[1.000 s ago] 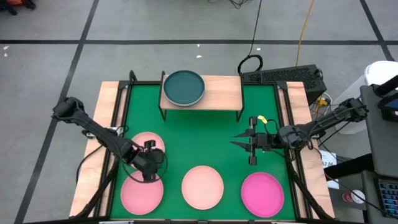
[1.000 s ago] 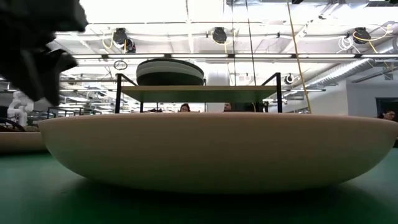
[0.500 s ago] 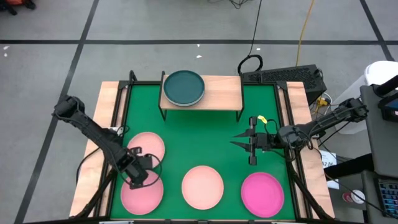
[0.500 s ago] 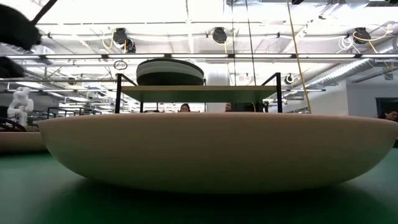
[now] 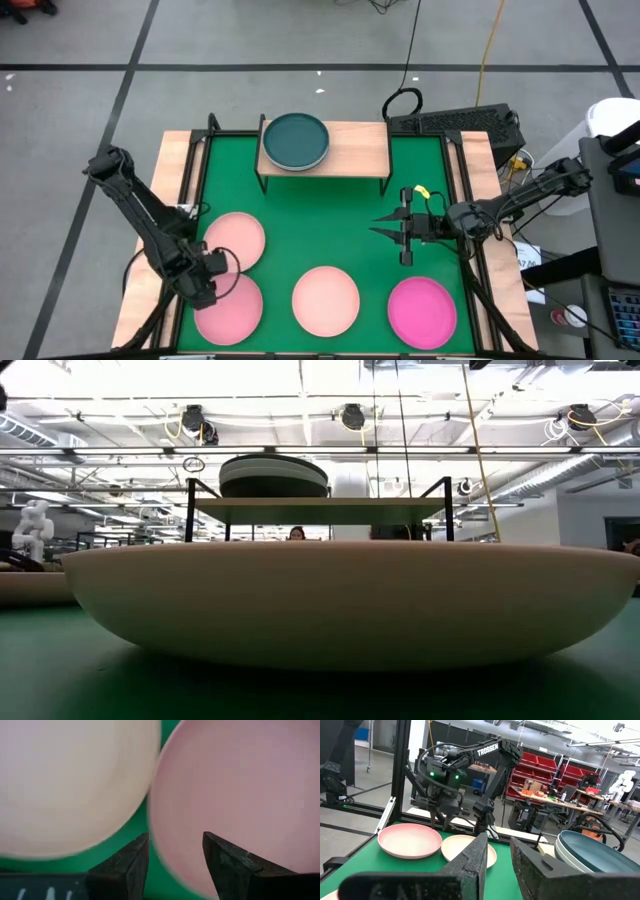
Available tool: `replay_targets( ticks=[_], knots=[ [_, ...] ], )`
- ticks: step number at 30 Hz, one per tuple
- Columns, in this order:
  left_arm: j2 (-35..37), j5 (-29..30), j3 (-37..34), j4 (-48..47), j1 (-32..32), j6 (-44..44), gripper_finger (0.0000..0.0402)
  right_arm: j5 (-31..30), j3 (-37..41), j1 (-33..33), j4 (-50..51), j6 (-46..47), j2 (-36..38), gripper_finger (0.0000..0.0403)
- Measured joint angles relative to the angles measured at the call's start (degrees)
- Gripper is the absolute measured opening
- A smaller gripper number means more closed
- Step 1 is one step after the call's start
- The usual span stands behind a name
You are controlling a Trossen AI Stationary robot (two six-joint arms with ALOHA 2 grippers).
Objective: Place and stack plates onto a shelf
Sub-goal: Put the light pink plate on the shelf
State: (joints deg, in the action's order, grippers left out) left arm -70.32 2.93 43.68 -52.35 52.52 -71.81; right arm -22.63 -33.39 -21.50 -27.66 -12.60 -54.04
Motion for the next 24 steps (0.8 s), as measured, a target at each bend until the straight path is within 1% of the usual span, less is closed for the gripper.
replay_targets(
  ticks=[2, 6, 8, 9, 11, 14, 18, 21, 24],
  knots=[
    [-0.16, 2.86, 0.0, 5.71, 0.3, 1.45, 0.0191, 0.0, 0.43, 0.0, -0.85, 0.0, 0.0, 0.007],
    [-3.35, 7.08, 0.07, 20.3, 0.21, 11.84, 0.0191, 0.0, 0.76, 0.0, -0.91, 0.0, -0.02, 0.007],
    [-6.45, 7.42, 1.64, 24.16, -0.25, 16.71, 0.0191, -0.02, 0.76, 0.0, -1.13, 0.0, 0.0, 0.007],
    [-8.27, 7.39, 3.17, 24.42, -0.48, 18.56, 0.0191, -0.02, 0.76, 0.0, -1.11, 0.0, 0.0, 0.007],
    [-12.2, 7.13, 7.14, 23.18, -0.55, 21.73, 0.0191, -0.02, 0.79, 0.0, -1.11, 0.0, -0.02, 0.007],
    [-18.31, 6.47, 14.79, 18.75, -0.5, 25.91, 0.0191, -0.02, 0.79, 0.01, -1.08, 0.21, 0.0, 0.007],
    [-25.84, 6.32, 26.15, 10.64, -0.27, 29.34, 0.0191, -0.02, 0.79, 0.0, -0.8, 1.64, -0.02, 0.007],
    [-30.46, 6.13, 33.47, 3.81, 0.5, 28.29, 0.0191, 0.0, 0.79, 0.0, -0.8, 2.48, -0.02, 0.007],
    [-33.73, 4.91, 37.76, 1.58, 1.27, 22.63, 0.0191, 0.0, 0.79, 0.02, -0.78, 2.97, -0.02, 0.007]
  ],
)
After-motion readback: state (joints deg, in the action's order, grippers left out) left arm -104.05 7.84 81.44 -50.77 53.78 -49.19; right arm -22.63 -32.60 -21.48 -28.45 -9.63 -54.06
